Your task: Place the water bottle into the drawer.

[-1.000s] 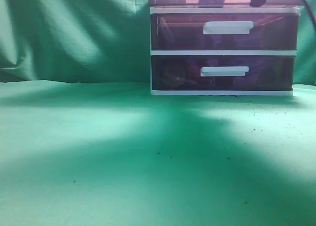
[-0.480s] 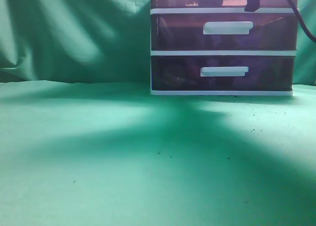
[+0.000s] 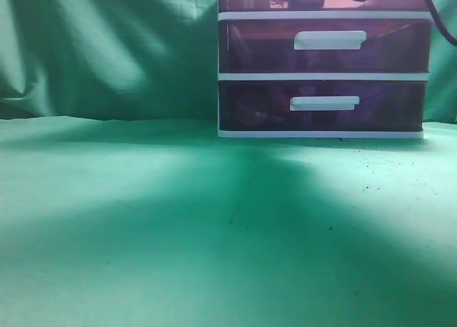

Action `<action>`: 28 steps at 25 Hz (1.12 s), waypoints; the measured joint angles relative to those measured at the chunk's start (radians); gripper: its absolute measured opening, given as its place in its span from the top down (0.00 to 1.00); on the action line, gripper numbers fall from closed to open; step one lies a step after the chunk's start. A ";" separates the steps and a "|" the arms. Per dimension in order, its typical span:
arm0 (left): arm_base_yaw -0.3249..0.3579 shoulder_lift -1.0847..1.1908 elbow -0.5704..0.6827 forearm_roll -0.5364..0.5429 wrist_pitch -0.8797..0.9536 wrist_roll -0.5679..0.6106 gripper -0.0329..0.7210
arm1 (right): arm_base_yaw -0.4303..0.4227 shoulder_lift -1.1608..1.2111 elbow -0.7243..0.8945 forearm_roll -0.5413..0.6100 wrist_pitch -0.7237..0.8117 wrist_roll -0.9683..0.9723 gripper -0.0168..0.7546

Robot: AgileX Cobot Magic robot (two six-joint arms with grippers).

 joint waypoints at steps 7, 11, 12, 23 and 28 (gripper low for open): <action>0.000 0.000 0.000 0.000 0.000 -0.053 0.96 | 0.011 -0.116 0.104 -0.006 -0.006 0.063 0.39; 0.000 0.000 0.000 0.000 0.000 -0.072 0.96 | 0.072 -0.241 0.225 -0.006 -0.006 0.108 0.39; 0.000 -0.002 0.000 0.000 0.000 -0.074 0.96 | 0.095 -0.277 0.253 -0.006 -0.001 0.130 0.49; -0.099 -0.200 -0.001 0.000 -0.011 -0.078 0.96 | 0.311 -0.688 0.380 0.051 0.342 0.529 0.98; -0.148 -0.314 0.022 0.000 -0.018 -0.079 0.96 | 0.313 -0.888 0.380 0.094 0.543 0.765 0.98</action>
